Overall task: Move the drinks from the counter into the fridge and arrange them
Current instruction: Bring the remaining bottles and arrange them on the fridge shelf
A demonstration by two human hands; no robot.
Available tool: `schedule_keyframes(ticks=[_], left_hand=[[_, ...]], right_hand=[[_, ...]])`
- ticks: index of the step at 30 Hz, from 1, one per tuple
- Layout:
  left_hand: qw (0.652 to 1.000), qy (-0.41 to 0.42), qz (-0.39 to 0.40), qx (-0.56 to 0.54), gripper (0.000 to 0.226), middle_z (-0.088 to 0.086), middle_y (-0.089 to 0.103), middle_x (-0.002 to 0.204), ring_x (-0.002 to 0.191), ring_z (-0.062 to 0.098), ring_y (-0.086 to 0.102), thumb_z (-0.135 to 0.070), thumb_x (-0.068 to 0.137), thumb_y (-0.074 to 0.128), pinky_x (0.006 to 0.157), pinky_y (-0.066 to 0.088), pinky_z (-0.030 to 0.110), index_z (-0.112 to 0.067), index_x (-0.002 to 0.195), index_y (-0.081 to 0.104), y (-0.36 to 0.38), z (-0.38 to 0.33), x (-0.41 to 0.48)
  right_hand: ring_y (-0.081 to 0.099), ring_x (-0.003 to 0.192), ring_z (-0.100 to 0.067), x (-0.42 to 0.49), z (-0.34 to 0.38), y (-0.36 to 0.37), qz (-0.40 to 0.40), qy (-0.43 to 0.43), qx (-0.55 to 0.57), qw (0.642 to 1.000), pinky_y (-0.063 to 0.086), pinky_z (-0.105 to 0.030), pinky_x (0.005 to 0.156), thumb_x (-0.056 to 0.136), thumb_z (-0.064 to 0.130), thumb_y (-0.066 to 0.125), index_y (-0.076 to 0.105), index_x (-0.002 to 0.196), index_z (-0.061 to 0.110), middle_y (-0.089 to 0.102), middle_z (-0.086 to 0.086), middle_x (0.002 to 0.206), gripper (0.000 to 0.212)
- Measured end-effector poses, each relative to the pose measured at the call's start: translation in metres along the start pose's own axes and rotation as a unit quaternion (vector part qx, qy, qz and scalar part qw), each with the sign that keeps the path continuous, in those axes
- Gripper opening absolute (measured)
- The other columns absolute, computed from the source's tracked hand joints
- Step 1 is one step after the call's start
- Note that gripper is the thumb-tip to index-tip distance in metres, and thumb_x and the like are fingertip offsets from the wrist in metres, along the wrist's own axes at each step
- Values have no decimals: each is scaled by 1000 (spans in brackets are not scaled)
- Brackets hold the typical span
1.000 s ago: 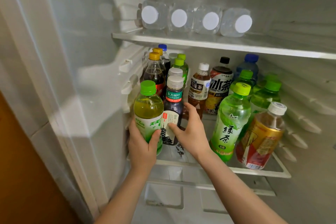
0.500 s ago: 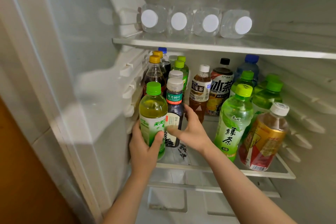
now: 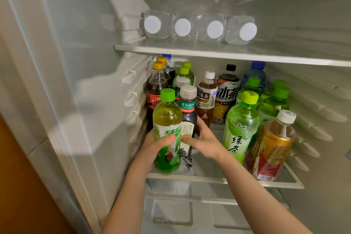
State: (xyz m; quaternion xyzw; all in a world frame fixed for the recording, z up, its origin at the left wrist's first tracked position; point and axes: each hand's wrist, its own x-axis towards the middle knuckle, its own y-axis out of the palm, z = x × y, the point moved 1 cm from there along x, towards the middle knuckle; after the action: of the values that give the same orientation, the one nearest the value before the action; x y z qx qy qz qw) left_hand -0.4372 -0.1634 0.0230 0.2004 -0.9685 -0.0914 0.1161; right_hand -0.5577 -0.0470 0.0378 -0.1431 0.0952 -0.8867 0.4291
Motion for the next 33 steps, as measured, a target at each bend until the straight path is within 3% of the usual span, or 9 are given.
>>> schedule_keyframes(ticks=[6,11,14,16,20,23,26,29,33], left_hand=[[998,-24,35,-49,66,2,74,101,92,20,71,-53,35,88,67,56,26,-37,98,74,-1,-1,4],[998,-29,31,-39,54,2,74,102,92,20,71,-44,46,81,68,56,26,-37,99,74,-2,0,5],[999,-11,17,-49,66,4,72,108,98,23,70,-52,43,86,73,56,29,-35,105,72,-1,4,4],[1000,12,7,-25,59,3,72,110,101,22,68,-48,50,83,76,55,30,-37,107,70,1,5,2],[994,58,-89,39,46,-5,73,102,95,15,70,-45,53,76,79,54,33,-44,99,69,7,6,-6],[973,114,-185,77,43,-13,73,96,88,5,69,-46,54,74,67,53,15,-40,97,68,10,4,-12],[945,152,-269,104,55,-15,72,96,87,1,68,-48,54,73,66,50,10,-28,104,64,11,5,-17],[931,197,-286,117,54,-18,70,101,90,-1,67,-44,60,72,71,48,9,-29,111,59,12,3,-19],[933,190,-281,118,54,-19,69,103,93,0,66,-43,62,69,73,50,10,-32,114,57,9,3,-17]], right_hand=[[45,130,-10,-1,-5,0,4,-19,-8,1000,36,-26,109,82,3,70,25,148,17,50,0,140,81],[48,126,-4,-2,-7,1,-7,-33,-32,999,38,-14,102,82,2,69,29,145,16,52,2,136,76],[48,126,-5,-2,-5,2,-10,-45,-47,998,37,-18,105,83,2,69,30,145,16,51,1,137,75],[46,129,-9,-2,-4,2,-11,-49,-53,997,35,-26,110,83,1,68,27,146,14,50,-1,139,76],[41,133,-12,-3,-2,5,-21,-51,-50,997,30,-39,115,84,1,68,21,149,12,46,-2,143,80],[44,131,-9,-4,0,7,-25,-48,-59,997,34,-37,113,83,4,69,22,149,17,48,0,141,82],[41,134,-11,-4,-1,6,-26,-38,-49,998,32,-39,114,82,5,71,17,150,17,44,-1,144,88],[38,135,-9,-4,-1,6,-25,-37,-45,998,30,-38,115,81,5,72,16,151,17,42,-1,146,90],[39,134,-9,-6,1,8,-21,-33,-31,999,31,-37,114,81,7,72,18,150,17,44,0,145,88]])
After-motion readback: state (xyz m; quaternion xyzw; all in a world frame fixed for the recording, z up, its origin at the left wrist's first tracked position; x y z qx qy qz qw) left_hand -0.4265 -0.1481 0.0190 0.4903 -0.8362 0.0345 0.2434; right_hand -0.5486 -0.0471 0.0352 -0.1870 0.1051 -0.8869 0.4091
